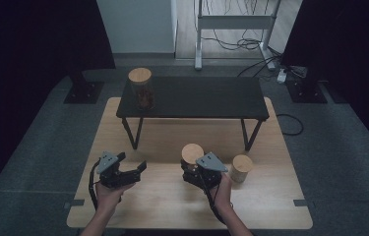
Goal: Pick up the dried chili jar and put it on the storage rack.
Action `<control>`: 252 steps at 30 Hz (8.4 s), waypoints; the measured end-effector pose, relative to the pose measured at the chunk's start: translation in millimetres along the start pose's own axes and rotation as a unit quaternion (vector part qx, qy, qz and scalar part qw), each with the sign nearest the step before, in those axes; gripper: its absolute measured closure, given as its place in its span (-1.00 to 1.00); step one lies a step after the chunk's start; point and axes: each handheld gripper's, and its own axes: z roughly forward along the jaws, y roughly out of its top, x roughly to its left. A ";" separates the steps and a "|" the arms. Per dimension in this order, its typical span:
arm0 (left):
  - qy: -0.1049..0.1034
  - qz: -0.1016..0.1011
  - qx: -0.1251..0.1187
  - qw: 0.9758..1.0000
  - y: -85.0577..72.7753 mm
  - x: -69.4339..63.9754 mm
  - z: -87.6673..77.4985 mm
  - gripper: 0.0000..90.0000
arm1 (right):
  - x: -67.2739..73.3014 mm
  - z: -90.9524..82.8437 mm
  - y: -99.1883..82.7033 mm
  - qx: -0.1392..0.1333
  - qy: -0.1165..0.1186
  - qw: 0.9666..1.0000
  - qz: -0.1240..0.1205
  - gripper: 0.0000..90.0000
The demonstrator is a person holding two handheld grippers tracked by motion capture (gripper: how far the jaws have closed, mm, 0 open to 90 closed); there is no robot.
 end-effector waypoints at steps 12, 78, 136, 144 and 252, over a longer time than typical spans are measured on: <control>0.000 0.000 0.000 1.000 0.0 -0.3 -0.1 -0.90 | -4.0 -7.8 12.4 -0.015 -0.005 1.000 -0.001 -0.44; 0.002 -0.007 -0.001 1.000 0.1 4.0 0.1 -0.90 | -16.1 -13.6 64.4 -0.078 -0.030 0.996 0.001 -0.44; 0.006 -0.016 -0.001 1.000 1.2 13.6 2.4 -0.90 | -32.1 26.2 118.5 -0.084 -0.056 0.995 0.000 -0.44; 0.004 -0.015 -0.001 1.000 1.6 13.3 2.4 -0.90 | -31.5 31.3 123.1 -0.084 -0.060 0.995 -0.001 -0.44; 0.001 -0.021 0.012 1.000 1.5 19.9 4.9 -0.90 | -45.4 92.8 144.6 -0.028 -0.060 0.998 0.004 -0.67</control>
